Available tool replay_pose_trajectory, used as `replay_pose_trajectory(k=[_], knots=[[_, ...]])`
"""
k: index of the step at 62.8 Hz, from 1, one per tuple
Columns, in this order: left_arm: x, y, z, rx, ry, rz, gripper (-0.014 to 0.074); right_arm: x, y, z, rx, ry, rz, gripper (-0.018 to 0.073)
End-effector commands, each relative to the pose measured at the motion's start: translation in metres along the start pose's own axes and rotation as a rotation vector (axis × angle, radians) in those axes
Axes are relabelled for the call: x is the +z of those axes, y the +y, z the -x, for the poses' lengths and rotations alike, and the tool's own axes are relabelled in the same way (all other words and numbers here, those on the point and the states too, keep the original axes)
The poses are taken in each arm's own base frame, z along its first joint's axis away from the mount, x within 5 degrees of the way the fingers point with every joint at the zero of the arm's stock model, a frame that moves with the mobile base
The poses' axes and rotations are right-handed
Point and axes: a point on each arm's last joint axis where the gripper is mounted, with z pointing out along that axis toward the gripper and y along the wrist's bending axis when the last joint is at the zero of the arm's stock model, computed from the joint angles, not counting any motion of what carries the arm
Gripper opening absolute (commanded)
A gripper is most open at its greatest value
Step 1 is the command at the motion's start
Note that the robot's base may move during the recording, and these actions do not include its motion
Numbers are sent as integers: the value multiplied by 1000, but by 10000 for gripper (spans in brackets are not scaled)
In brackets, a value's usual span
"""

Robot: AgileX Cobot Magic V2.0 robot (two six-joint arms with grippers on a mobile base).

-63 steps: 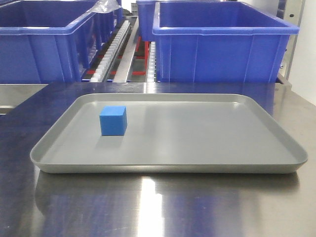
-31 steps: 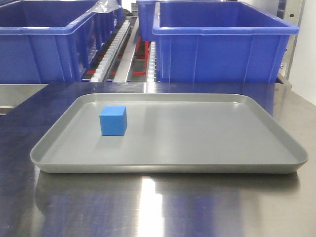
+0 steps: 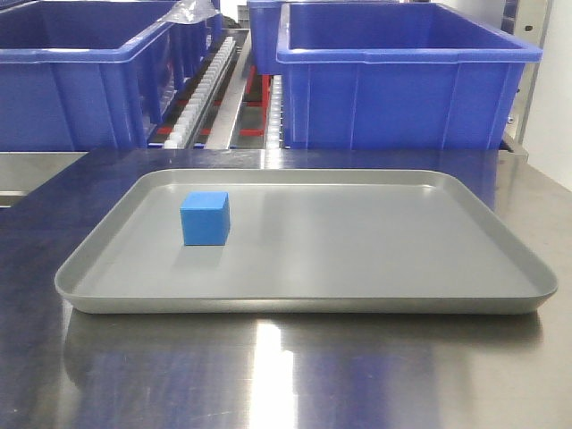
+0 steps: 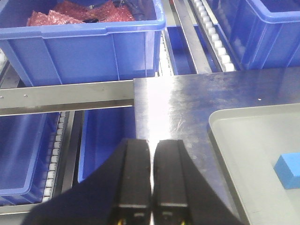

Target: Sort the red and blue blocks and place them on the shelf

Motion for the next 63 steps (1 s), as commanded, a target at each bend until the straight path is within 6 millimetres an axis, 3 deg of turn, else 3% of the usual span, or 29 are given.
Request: replay_pose_trajectory(k=[1, 30, 47, 63], knots=[[-5, -1, 20, -10, -114, -10, 126, -4, 0, 17, -12, -116, -5, 49], [-4, -2, 13, -37, -45, -19, 136, -4, 0, 17, -12, -116, -5, 49], [1, -5, 9, -120, 7, -49, 436, -4, 0, 17, -12, -116, -5, 49], [21, -7, -2, -167, 161, -62, 456, -4, 0, 17, -12, -116, -5, 49]])
